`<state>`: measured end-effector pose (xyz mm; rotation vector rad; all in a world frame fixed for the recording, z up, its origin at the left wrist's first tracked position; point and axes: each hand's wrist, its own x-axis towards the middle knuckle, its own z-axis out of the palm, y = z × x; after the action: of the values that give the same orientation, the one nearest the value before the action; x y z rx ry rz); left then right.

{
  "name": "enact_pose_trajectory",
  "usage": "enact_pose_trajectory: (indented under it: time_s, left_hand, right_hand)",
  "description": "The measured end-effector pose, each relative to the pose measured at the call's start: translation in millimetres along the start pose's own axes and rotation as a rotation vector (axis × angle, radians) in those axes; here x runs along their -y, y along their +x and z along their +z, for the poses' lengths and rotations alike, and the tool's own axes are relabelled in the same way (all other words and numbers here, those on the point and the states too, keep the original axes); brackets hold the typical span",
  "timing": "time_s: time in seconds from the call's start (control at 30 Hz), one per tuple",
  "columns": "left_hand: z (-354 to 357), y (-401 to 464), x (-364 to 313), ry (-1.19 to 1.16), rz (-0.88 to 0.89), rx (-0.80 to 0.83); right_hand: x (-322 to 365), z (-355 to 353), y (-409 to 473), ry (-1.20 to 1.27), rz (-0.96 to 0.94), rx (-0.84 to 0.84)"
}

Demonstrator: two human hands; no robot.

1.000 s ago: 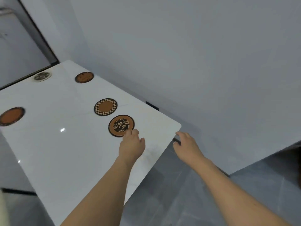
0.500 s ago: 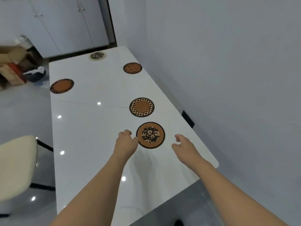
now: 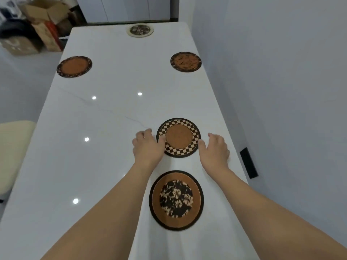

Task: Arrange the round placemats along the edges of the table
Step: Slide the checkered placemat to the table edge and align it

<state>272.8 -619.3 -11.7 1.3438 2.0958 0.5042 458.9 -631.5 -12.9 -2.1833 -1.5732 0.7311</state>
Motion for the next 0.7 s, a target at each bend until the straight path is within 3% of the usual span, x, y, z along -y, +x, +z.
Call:
enact_pose_trajectory:
  time_s: [0.1,0.23,0.43,0.7]
  left_hand:
    - [29,26,5,0.090,-0.012,-0.138]
    - [56,29,15,0.263,0.202,-0.313]
    - [52,32,18,0.065,0.249,-0.298]
    - [52,35,16,0.080,0.243,-0.265]
  right_hand:
    - [-8,31,32,-0.101,-0.024,-0.078]
    - [-14,53,39,-0.216,-0.202,-0.195]
    - [-16,49,38,0.072,-0.255,-0.185]
    - [-12,49,41,0.033,-0.183,-0.147]
